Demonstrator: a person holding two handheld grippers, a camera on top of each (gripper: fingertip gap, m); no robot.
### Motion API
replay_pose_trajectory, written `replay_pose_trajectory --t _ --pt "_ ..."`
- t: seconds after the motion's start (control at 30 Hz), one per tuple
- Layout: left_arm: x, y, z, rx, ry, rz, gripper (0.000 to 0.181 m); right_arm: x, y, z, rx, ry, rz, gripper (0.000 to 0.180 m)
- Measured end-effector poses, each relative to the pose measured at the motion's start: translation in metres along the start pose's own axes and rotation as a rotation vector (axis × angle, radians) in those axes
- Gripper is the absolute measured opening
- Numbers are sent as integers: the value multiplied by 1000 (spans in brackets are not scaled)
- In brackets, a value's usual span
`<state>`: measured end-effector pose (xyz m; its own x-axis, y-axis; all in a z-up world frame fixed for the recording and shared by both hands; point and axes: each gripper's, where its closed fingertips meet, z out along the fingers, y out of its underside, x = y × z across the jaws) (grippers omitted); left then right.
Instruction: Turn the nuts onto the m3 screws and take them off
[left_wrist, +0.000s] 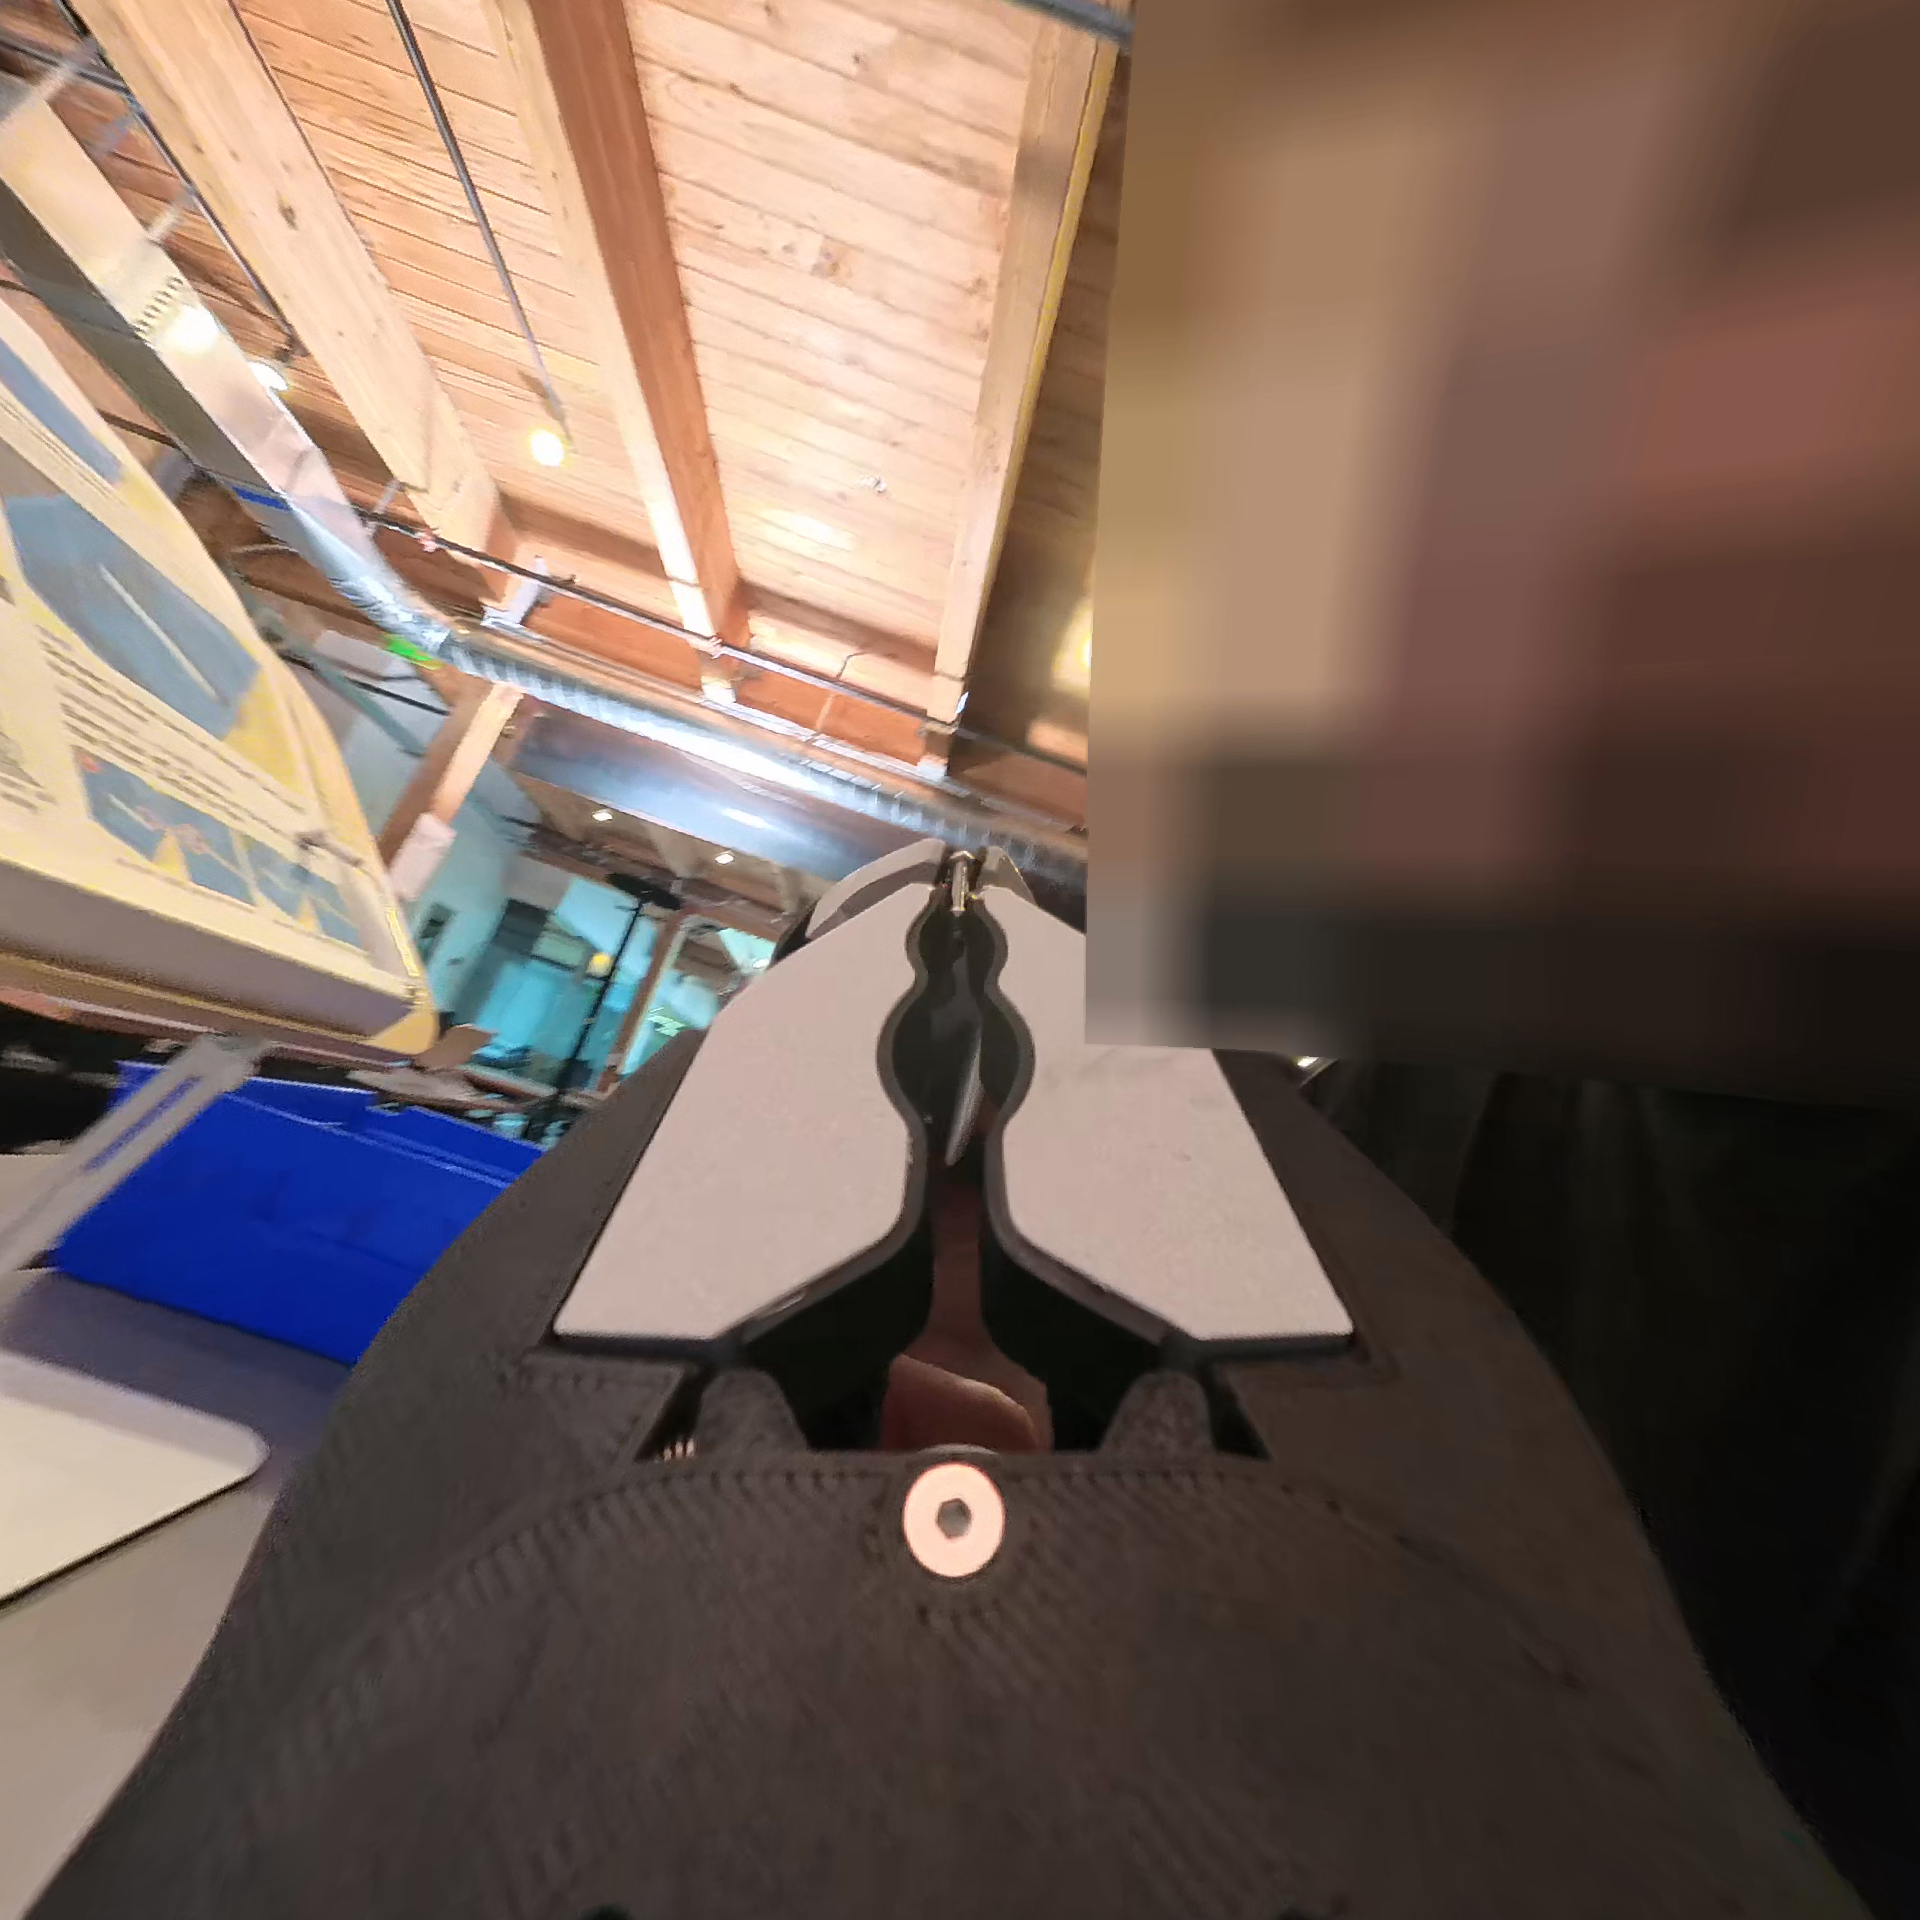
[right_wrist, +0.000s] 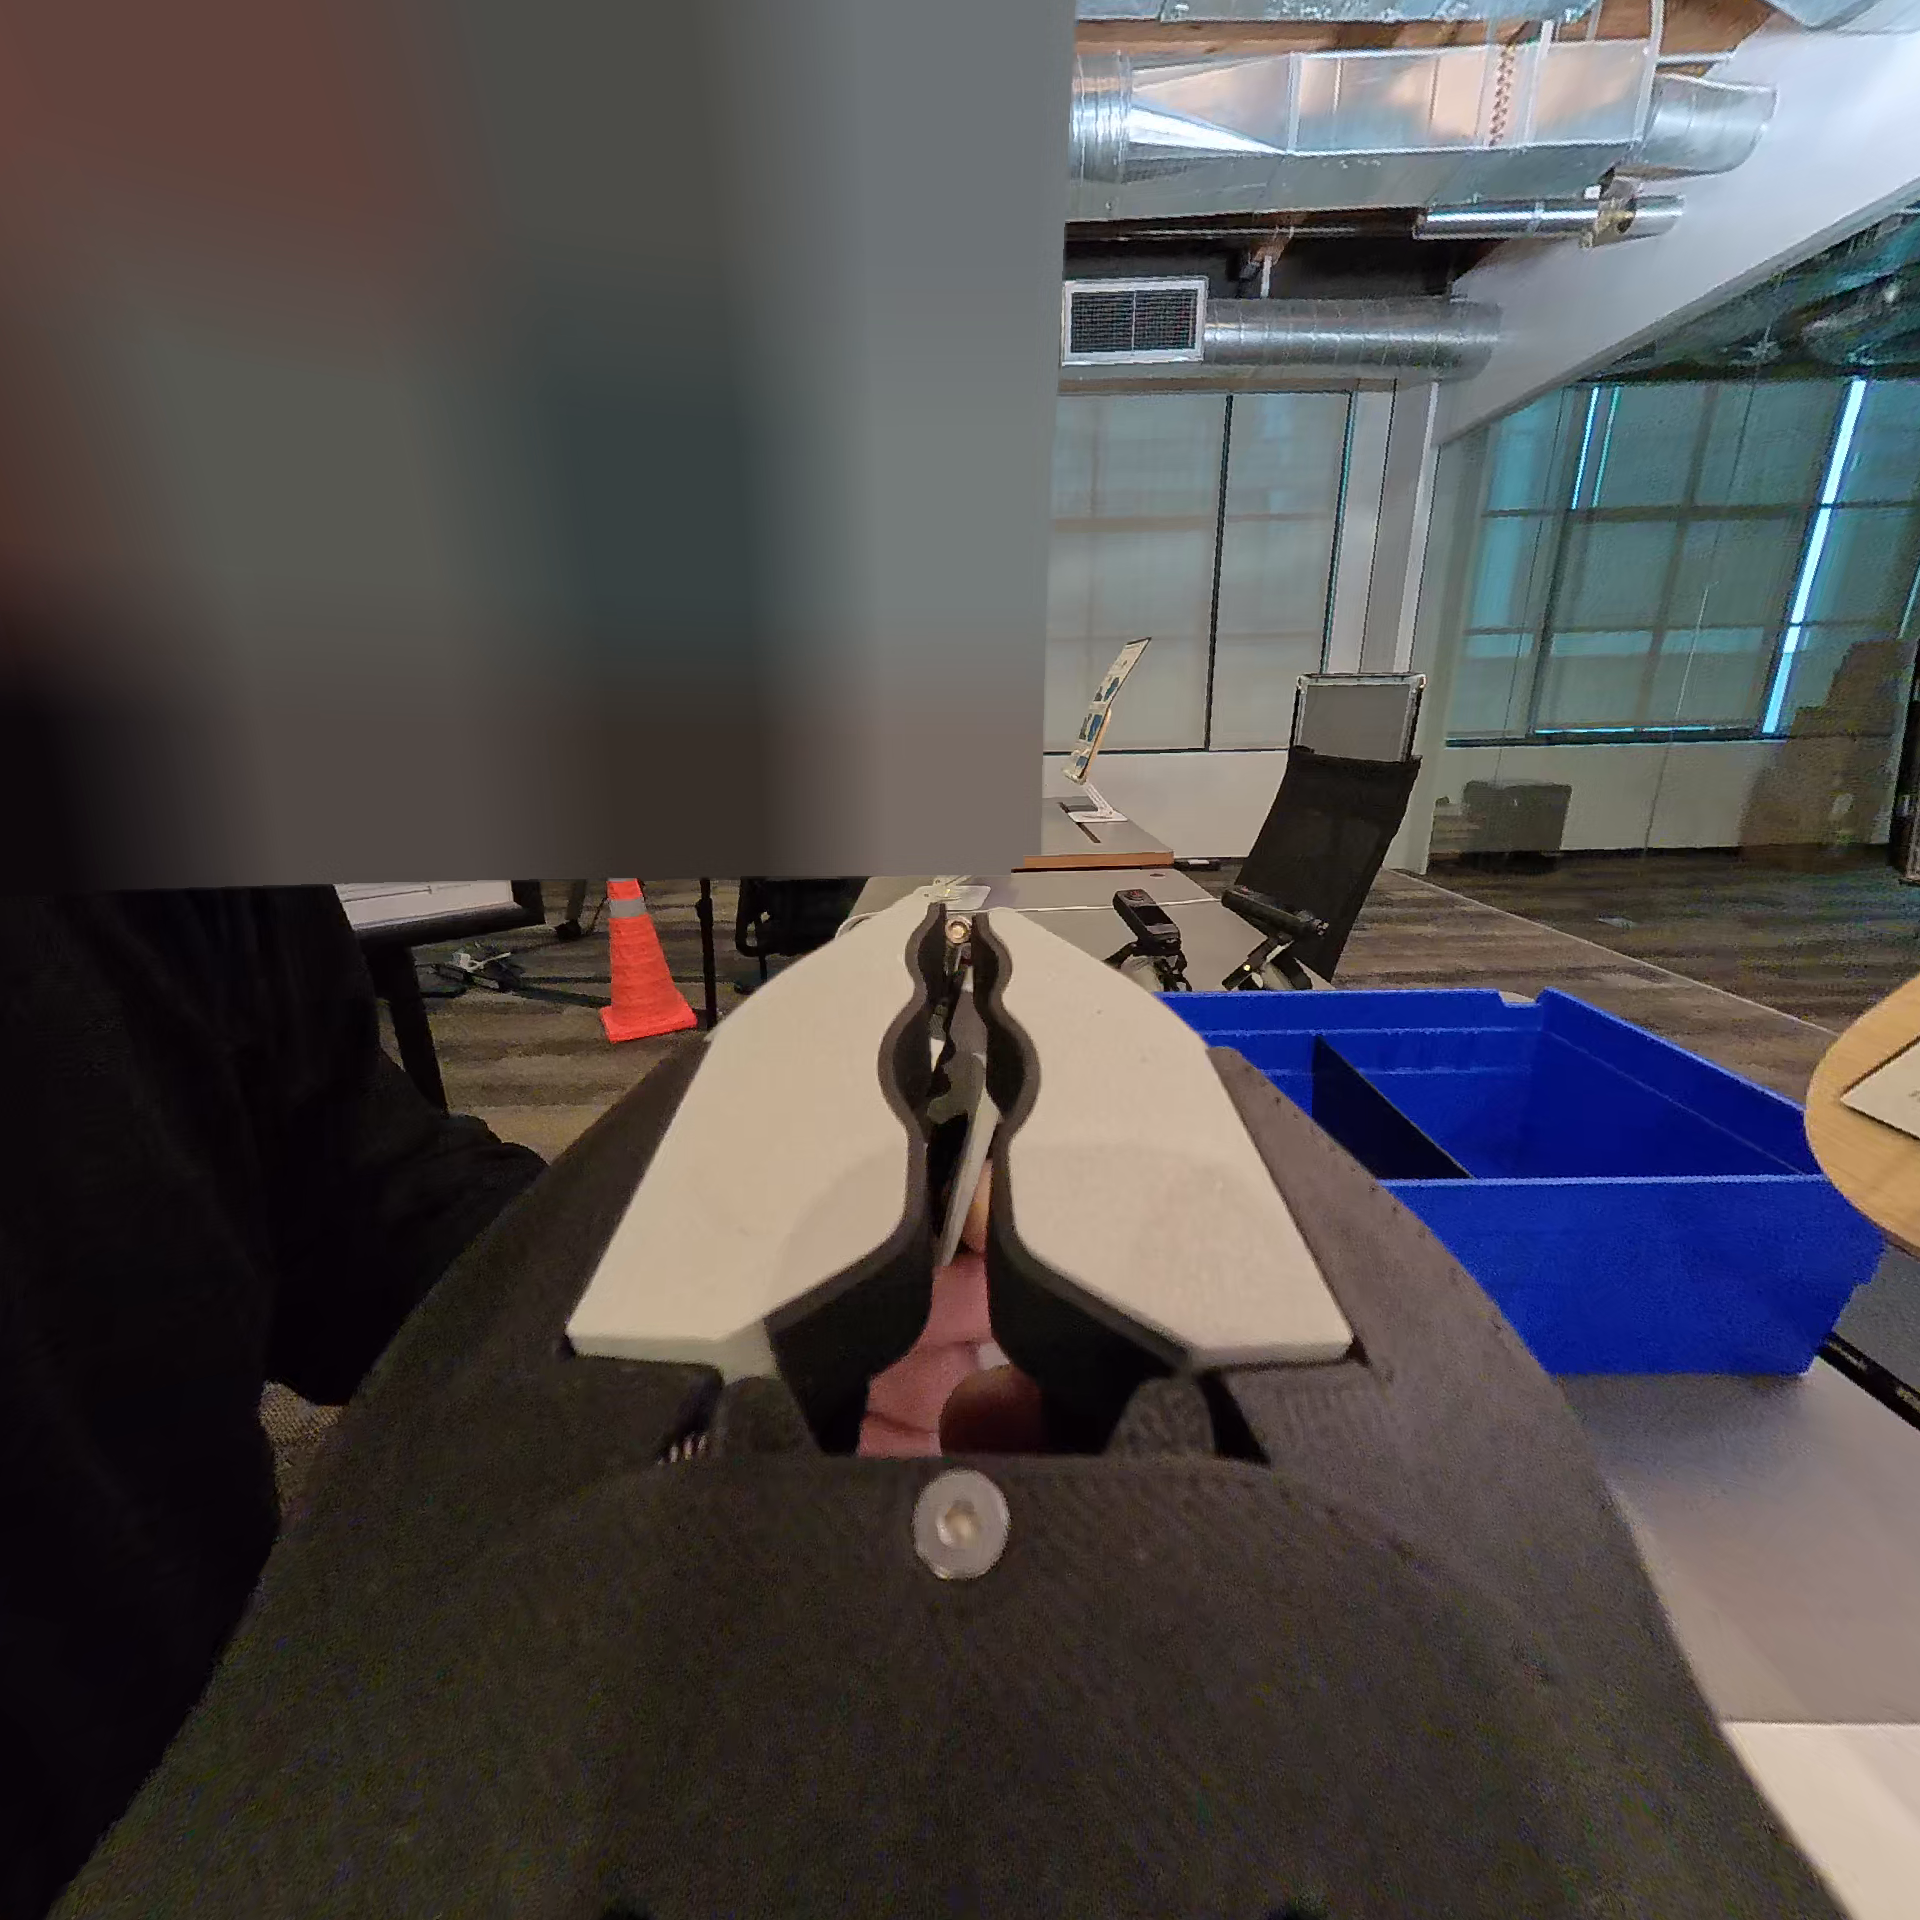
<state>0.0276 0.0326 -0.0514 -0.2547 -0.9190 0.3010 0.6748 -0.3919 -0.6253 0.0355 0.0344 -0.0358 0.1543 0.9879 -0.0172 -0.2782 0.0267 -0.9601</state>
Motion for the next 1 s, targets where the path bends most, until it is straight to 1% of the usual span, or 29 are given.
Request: replay_pose_trajectory --t 0.37,0.6,0.7,1.0 --pt "0 8 4 -164 -93 272 3 2 -1 -8 19 -10 107 4" --pt "-1 9 5 -220 -133 389 3 3 0 -11 35 -11 161 4" --pt "0 8 6 -218 -138 400 3 3 0 -11 42 -11 169 4" --pt "0 5 5 -194 -123 346 3 2 0 -10 48 -9 170 4"
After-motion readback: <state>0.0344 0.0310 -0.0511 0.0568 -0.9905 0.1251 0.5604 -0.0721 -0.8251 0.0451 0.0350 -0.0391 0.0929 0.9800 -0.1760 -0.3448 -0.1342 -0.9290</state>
